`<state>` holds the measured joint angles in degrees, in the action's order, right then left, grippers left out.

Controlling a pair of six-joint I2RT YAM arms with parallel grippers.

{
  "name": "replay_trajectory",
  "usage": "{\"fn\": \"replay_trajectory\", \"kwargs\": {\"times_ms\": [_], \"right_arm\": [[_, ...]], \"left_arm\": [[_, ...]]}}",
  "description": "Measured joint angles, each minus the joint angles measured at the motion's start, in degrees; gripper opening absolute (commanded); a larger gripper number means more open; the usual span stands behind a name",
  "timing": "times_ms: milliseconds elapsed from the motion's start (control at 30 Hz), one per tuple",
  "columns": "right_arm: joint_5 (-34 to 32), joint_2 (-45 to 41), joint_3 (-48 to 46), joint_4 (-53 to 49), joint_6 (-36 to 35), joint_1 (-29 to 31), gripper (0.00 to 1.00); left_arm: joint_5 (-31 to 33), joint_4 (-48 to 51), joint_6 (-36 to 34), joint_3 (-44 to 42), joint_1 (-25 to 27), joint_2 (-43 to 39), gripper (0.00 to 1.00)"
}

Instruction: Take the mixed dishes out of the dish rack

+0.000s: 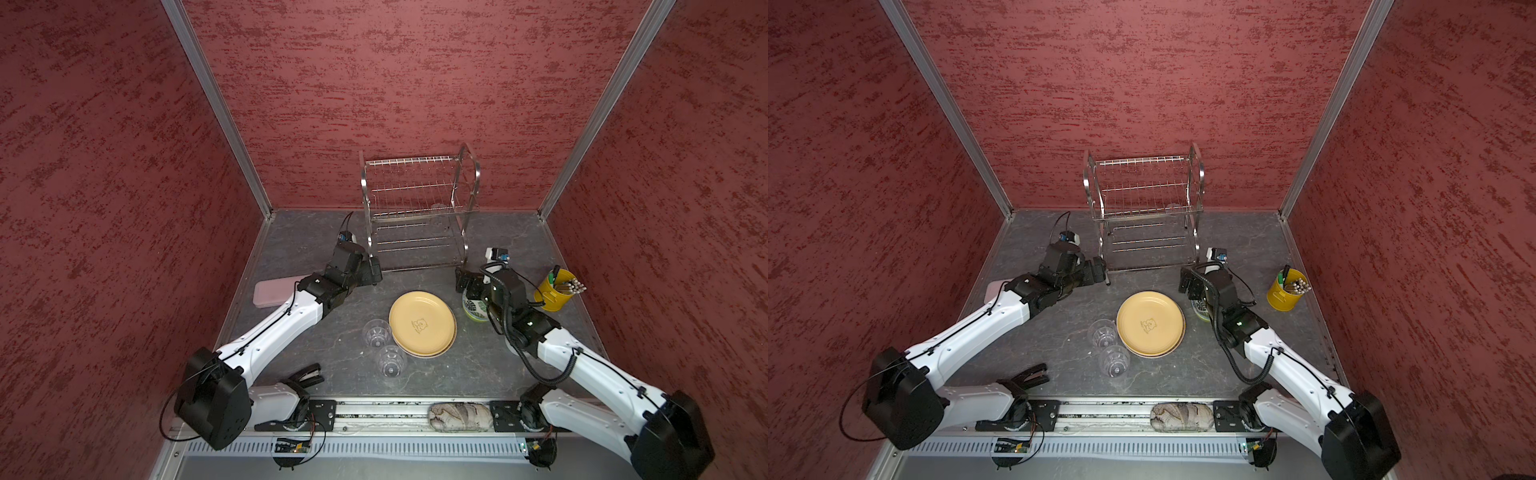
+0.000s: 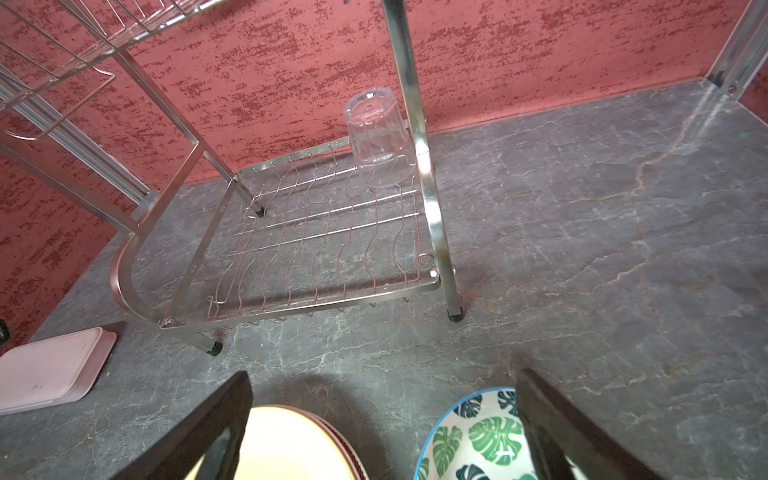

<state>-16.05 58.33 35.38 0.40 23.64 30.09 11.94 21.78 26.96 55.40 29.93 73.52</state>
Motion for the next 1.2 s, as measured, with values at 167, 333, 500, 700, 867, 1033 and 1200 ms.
{"fn": "replay_trajectory", "kwargs": {"times_ms": [167, 333, 500, 700, 867, 1033, 1200], "right_arm": [[0.07, 0.52, -0.2, 3.61, -0.02, 0.02, 0.99], [0.61, 1.31, -1.27, 7.87, -1.03, 0.0, 0.99], [1.09, 3.63, -1.36, 10.91, -3.1, 0.0, 0.99], [3.06, 8.83, -0.42, 13.53, -5.7, -0.09, 0.98], [4.11, 13.27, 2.67, 14.91, -7.37, -0.15, 0.99], [4.15, 15.93, 4.48, 17.35, -8.76, -0.15, 0.97], [4.42, 20.59, 7.48, 18.82, -10.27, -0.2, 0.96]], "left_arm": [[0.11, -2.43, -0.83, 0.0, 0.22, 0.07, 1.0], [1.42, -3.63, -2.23, 0.28, 1.4, 1.7, 1.0], [2.29, -3.85, -3.28, 0.76, 1.92, 5.11, 1.0], [3.15, -4.72, -3.98, 2.23, 1.95, 7.85, 1.0], [3.65, -6.38, -5.14, 4.9, 1.88, 11.21, 0.94], [3.26, -6.86, -5.97, 6.1, 0.96, 14.58, 0.85], [2.01, -7.52, -6.19, 6.54, -0.74, 17.38, 0.74]]}}
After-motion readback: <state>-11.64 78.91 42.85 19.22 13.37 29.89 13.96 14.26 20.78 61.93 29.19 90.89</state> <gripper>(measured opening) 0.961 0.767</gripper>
